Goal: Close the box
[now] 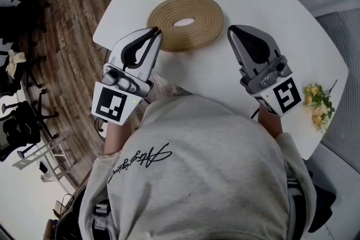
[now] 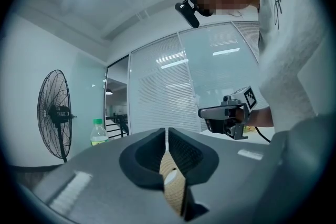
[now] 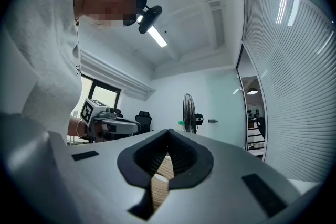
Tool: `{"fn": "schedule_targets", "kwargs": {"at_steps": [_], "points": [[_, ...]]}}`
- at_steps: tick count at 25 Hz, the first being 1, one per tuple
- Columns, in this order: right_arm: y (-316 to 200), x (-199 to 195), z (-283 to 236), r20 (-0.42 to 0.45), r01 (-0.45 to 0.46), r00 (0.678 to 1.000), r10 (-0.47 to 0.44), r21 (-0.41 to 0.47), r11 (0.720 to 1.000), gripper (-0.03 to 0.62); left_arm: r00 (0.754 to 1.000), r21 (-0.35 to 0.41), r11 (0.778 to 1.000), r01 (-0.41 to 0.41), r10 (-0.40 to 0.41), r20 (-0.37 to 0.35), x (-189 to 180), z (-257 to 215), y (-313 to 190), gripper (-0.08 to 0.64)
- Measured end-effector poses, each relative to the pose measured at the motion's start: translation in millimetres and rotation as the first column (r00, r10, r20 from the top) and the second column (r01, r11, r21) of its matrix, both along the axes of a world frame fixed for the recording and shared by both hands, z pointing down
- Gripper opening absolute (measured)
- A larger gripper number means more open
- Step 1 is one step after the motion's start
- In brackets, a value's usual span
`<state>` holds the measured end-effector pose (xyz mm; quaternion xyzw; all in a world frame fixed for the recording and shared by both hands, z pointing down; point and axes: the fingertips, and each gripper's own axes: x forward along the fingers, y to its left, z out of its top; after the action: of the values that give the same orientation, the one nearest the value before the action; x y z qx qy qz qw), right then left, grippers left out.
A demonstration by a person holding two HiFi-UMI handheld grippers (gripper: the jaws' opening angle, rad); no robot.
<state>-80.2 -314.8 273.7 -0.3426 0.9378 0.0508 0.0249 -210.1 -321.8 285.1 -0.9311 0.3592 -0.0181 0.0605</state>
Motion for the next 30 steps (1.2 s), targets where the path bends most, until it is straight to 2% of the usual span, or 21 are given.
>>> {"fn": "schedule_targets", "kwargs": {"at_steps": [30], "points": [[-1.1, -1.4, 1.2, -0.043, -0.029, 0.999, 0.029, 0.0, 1.0, 0.002, 1.0, 0.011, 1.0, 0.002, -0.002, -0.001, -2.2, -3.5, 2.1, 0.006]]}}
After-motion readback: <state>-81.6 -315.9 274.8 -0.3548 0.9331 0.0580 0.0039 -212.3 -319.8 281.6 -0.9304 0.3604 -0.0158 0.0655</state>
